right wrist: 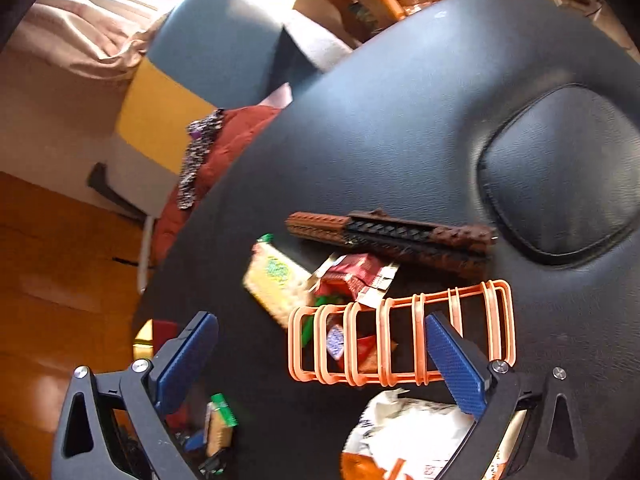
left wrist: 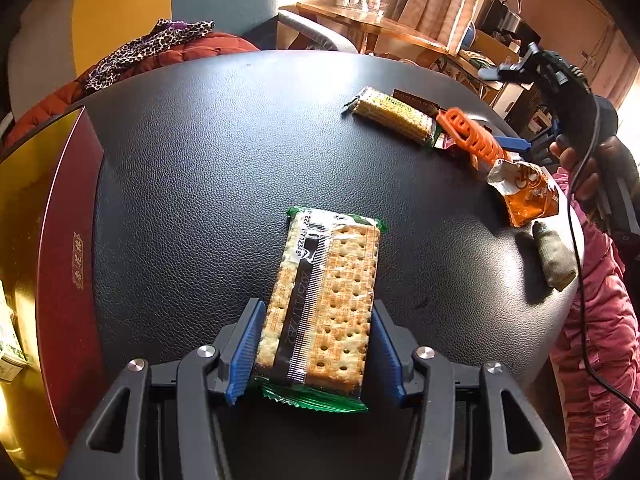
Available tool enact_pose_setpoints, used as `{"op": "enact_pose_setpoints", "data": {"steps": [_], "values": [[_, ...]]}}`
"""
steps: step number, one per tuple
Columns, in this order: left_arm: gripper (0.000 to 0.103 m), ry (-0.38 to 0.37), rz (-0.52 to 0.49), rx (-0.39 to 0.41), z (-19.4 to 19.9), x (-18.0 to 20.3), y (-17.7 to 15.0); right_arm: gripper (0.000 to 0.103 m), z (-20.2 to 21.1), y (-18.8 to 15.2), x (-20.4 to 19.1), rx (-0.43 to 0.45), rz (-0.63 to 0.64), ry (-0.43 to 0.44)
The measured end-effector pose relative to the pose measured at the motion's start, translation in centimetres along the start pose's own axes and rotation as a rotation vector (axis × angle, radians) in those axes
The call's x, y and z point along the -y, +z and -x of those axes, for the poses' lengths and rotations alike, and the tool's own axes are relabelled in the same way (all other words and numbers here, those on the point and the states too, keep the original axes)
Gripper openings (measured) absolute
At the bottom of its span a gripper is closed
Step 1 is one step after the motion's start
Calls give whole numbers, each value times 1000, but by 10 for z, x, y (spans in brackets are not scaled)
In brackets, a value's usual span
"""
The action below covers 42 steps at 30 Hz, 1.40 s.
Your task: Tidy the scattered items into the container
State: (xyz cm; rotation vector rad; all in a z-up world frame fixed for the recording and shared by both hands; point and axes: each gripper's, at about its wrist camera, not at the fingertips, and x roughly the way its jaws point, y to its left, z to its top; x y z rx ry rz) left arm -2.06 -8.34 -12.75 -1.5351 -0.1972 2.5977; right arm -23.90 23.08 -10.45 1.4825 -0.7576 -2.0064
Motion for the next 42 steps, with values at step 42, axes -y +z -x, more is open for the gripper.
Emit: {"op": "enact_pose_setpoints", "data": {"steps": [42], "values": [[57, -82, 49, 24, 46, -1, -49, 103, 1, -217, -72, 84, 167, -175]]}}
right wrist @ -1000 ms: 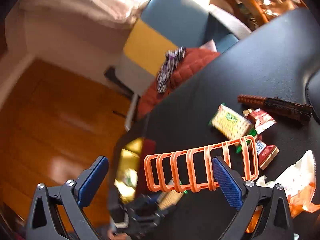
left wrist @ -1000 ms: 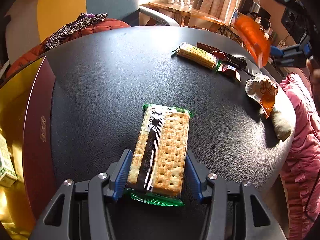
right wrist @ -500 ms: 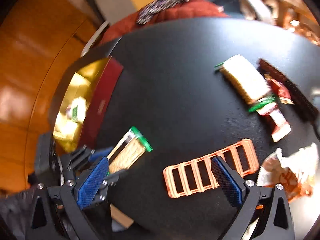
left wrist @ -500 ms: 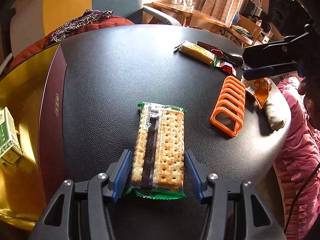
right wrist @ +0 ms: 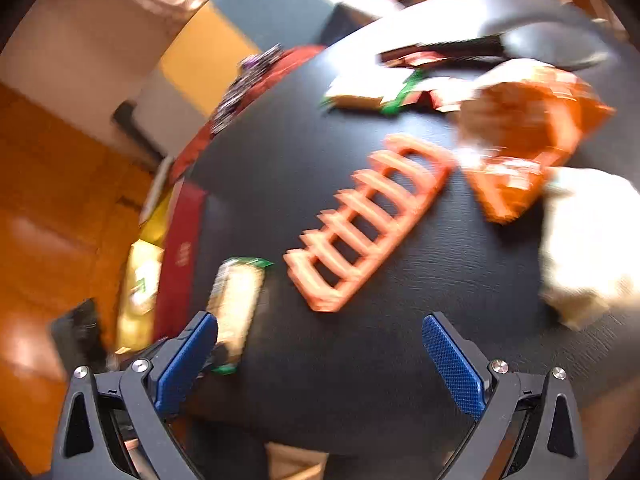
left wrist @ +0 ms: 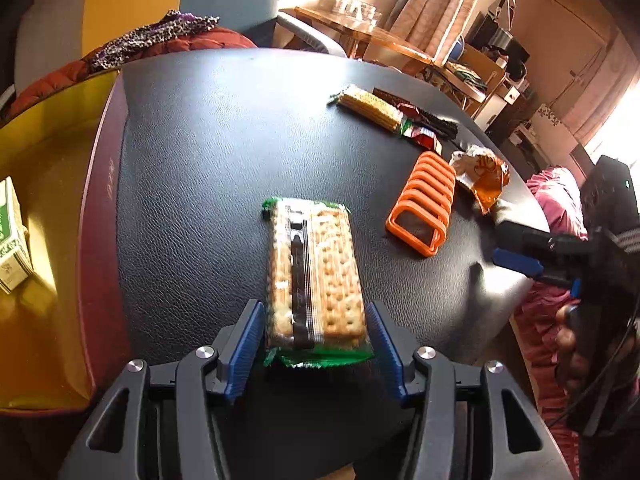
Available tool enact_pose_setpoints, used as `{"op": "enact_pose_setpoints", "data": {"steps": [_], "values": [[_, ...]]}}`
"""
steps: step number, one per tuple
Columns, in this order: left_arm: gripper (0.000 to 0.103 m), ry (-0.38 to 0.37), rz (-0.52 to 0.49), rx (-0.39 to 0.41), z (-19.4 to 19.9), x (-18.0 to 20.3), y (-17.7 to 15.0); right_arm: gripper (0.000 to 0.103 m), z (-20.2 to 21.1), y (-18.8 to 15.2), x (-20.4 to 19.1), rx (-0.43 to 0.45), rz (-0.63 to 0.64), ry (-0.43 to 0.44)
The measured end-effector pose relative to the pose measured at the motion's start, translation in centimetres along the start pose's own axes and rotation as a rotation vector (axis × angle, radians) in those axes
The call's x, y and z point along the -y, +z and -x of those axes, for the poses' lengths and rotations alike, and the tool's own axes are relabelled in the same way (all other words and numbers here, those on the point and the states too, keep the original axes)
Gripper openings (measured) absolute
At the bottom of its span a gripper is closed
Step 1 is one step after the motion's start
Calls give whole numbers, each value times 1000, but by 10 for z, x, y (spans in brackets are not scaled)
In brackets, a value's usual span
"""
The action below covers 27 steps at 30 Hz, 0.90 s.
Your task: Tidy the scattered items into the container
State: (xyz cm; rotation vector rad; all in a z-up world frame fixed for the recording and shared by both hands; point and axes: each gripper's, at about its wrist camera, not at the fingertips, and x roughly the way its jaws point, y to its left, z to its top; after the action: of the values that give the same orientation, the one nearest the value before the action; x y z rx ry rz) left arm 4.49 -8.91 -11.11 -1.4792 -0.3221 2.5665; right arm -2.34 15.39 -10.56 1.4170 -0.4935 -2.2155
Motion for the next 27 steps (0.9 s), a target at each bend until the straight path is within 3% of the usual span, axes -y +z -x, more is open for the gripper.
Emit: {"op": "enact_pose_setpoints", "data": {"steps": [5, 10, 11, 21, 24, 27], "values": [[61, 56, -44, -16, -12, 6, 12, 103, 10, -2, -2, 88, 11, -87], [58, 104, -109, -27, -25, 14, 14, 103, -4, -7, -9, 80, 13, -129], [51, 104, -98, -20, -24, 12, 14, 103, -7, -8, -9, 76, 5, -135], [50, 95, -69, 8, -11, 2, -3, 101, -13, 3, -12, 127, -33, -198], [51, 80, -56, 6, -8, -2, -6, 100, -27, 17, -19, 137, -37, -280], [51, 62, -45, 5, -5, -5, -8, 100, -43, 36, -25, 141, -30, -421]]}}
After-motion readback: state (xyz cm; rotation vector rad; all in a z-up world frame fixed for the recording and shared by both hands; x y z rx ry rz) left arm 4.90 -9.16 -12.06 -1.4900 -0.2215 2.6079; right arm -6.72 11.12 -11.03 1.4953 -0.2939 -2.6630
